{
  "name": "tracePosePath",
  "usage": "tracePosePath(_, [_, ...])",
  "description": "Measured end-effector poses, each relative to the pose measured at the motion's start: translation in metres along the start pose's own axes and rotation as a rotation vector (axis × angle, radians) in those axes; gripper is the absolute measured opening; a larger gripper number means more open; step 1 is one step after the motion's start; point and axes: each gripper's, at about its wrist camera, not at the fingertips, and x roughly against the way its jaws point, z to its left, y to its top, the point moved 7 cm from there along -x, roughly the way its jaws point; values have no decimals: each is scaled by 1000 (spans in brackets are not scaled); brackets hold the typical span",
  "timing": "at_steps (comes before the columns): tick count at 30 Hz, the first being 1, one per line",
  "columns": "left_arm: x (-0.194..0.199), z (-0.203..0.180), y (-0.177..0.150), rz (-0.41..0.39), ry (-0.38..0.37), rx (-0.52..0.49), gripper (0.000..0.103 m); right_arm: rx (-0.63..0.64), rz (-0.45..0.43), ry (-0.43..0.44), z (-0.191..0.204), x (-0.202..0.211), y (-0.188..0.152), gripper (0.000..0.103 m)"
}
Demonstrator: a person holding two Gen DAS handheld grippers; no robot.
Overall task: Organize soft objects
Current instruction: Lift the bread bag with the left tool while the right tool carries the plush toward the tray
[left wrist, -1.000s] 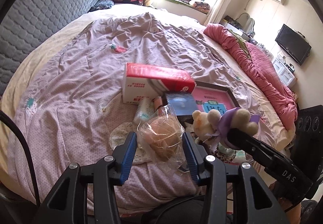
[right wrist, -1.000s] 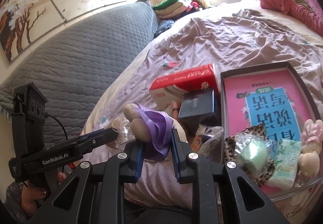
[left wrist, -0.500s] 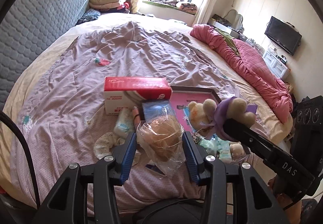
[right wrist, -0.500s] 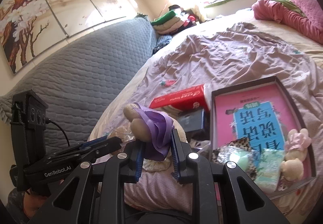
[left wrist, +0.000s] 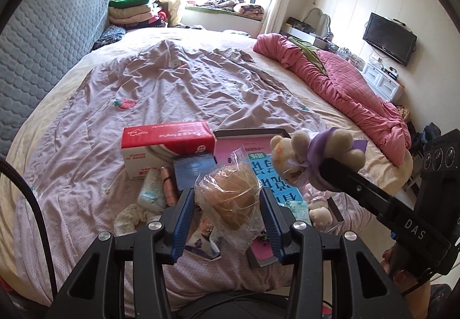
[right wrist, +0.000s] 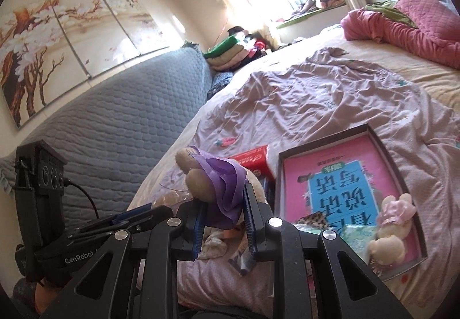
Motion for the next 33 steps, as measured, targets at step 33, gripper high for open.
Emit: tracePosePath(33, [-59, -82, 10, 62, -42, -145, 46, -95, -128, -142, -90, 52, 19, 24])
